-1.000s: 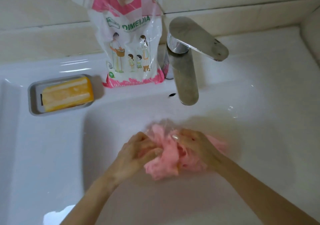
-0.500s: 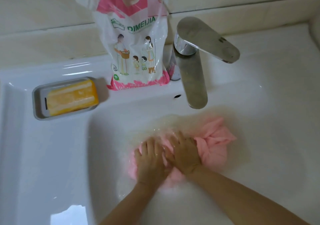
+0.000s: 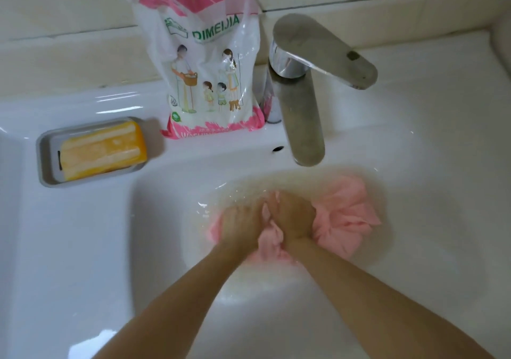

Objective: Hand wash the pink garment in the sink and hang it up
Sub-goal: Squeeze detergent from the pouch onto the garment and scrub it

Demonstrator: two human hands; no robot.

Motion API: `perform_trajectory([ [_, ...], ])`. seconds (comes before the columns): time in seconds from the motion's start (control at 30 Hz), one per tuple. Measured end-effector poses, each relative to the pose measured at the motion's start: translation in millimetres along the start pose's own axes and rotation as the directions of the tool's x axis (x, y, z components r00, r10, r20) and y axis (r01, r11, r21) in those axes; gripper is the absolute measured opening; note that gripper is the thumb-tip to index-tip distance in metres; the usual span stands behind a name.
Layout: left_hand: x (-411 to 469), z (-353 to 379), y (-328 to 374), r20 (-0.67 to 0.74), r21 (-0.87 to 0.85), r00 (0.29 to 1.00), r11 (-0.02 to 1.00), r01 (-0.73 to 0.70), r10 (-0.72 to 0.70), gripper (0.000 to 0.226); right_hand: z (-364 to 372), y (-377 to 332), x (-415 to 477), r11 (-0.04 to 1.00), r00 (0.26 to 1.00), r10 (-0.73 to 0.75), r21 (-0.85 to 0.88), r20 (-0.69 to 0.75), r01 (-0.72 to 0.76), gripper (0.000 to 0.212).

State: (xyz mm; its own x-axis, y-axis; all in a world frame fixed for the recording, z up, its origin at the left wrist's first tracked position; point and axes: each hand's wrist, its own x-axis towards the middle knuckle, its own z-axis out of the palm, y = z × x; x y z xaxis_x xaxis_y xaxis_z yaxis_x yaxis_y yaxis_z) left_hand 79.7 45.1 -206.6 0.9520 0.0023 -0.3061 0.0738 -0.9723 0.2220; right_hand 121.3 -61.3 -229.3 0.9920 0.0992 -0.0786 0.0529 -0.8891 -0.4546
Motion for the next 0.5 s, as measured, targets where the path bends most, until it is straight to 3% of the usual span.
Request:
perform_trajectory([
  [0.07, -6, -6, -9, 0.003, -0.17, 1.0, 0.985, -0.012, 0.012, 0.027, -8, 4, 0, 0.957, 0.986, 0.108, 0.255, 0.128, -0.138, 0.037],
  [0.1, -14, -9, -15, -0.096, -0.257, 0.994, 0.963, -0.081, 0.058, 0.029, -14, 6, -3, 0.92, 0.985, 0.095, 0.365, 0.141, -0.141, 0.036],
  [0.13, -25, -8, -21, -0.188, -0.283, 0.977, 0.947, -0.152, 0.1, 0.032, -24, 7, -9, 0.904, 0.992, 0.067, 0.415, 0.111, -0.108, 0.038],
  [0.2, -49, 5, -35, -0.308, -0.128, 0.938, 0.97, -0.205, 0.157, 0.046, -43, 4, -31, 0.919, 0.997, -0.082, 0.388, -0.005, 0.077, 0.036],
  [0.27, -71, 19, -37, -0.26, -0.045, 0.958, 0.99, -0.135, 0.119, 0.073, -52, 2, -60, 0.891, 0.969, -0.246, 0.387, -0.03, 0.238, 0.011],
  [0.3, -80, 25, -35, -0.206, -0.04, 0.975, 0.995, -0.092, 0.082, 0.087, -51, 2, -72, 0.888, 0.955, -0.296, 0.367, -0.007, 0.278, 0.009],
  [0.37, -87, 37, -30, -0.191, -0.055, 0.981, 0.997, -0.049, 0.038, 0.094, -36, 1, -87, 0.918, 0.935, -0.349, 0.226, 0.065, 0.327, 0.037],
  [0.43, -89, 41, -23, -0.254, -0.067, 0.967, 0.997, -0.039, 0.021, 0.081, -16, -2, -85, 0.952, 0.95, -0.299, -0.031, 0.092, 0.303, 0.05],
  [0.5, -88, 43, -20, -0.322, -0.067, 0.947, 0.998, -0.021, -0.001, 0.062, -3, -10, -76, 0.962, 0.969, -0.224, -0.134, 0.103, 0.237, 0.054],
])
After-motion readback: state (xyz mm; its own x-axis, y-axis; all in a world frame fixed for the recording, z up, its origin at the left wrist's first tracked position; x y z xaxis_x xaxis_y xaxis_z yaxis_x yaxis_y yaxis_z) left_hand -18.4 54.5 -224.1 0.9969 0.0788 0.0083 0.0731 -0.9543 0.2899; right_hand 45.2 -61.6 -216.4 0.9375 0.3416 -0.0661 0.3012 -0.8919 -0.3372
